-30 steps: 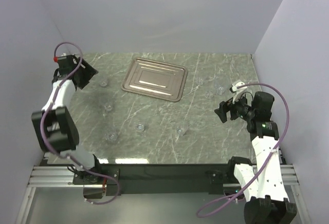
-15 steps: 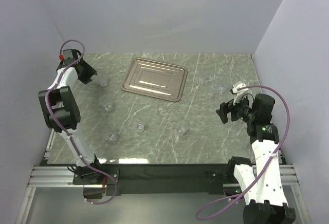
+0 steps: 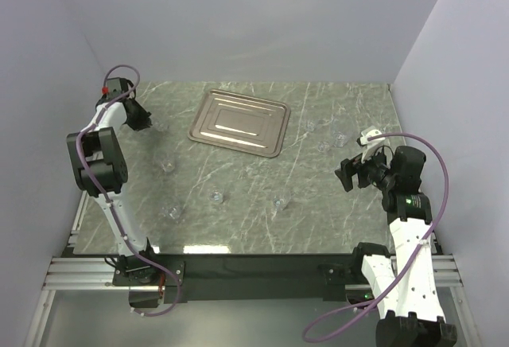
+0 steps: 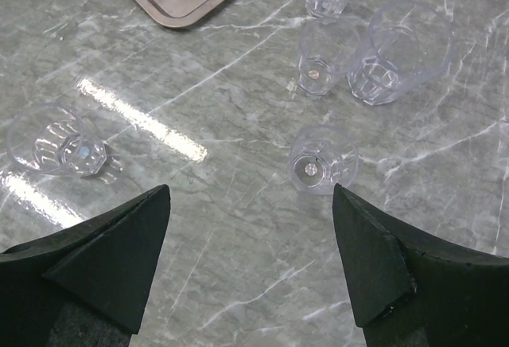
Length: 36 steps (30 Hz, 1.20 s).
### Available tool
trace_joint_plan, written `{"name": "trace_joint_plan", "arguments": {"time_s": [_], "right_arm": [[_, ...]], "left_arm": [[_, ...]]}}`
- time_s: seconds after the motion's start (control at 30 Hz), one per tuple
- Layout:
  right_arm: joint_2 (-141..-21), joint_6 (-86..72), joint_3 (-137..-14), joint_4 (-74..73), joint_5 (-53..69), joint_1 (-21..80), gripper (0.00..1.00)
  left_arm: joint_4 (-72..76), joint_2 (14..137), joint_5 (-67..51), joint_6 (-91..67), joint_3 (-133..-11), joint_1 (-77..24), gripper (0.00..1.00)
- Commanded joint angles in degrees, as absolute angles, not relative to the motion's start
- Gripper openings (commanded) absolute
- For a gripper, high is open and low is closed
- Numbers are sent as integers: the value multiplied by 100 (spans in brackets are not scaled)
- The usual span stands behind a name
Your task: Place the glasses into the tray
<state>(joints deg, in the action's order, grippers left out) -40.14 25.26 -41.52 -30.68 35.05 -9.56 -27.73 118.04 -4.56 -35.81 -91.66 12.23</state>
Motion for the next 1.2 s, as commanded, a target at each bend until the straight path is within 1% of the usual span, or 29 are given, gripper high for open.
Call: {"name": "trace_joint_plan", "arguments": {"time_s": [0.0,0.17,0.4,0.47,0.7,0.9,1.17], "right_arm": [[-3902,2531,-4113,-2918,3445,-967,89],[-3885,2540,-4113,-2918,3454,-984,89],[-3876,2549,-4104,-2909,3437,-984,89],[-3876,2549,-4104,-2918,3428,-993,89],[-3876,2575,-4096,-2909,3410,-993,89],[-3867,2584,-4096,-2909,3393,-993,89],[-3832,2601,-4078,-2900,3375,-993,89]], "left_arm": [[-2558,11637,-396,-3472,-9282,1178,0],[-2242,11312,-457,-3393,-9150,1160,0],[-2039,11250,-1142,-3252,-9228,1090,0],[-2065,11398,-1362,-3217,-9395,1011,0],[-2197,11856,-1529,-3173,-9975,660,0],[-2654,12576,-1486,-3129,-11089,247,0],[-2882,13472,-1398,-3366,-12180,-237,1]]}}
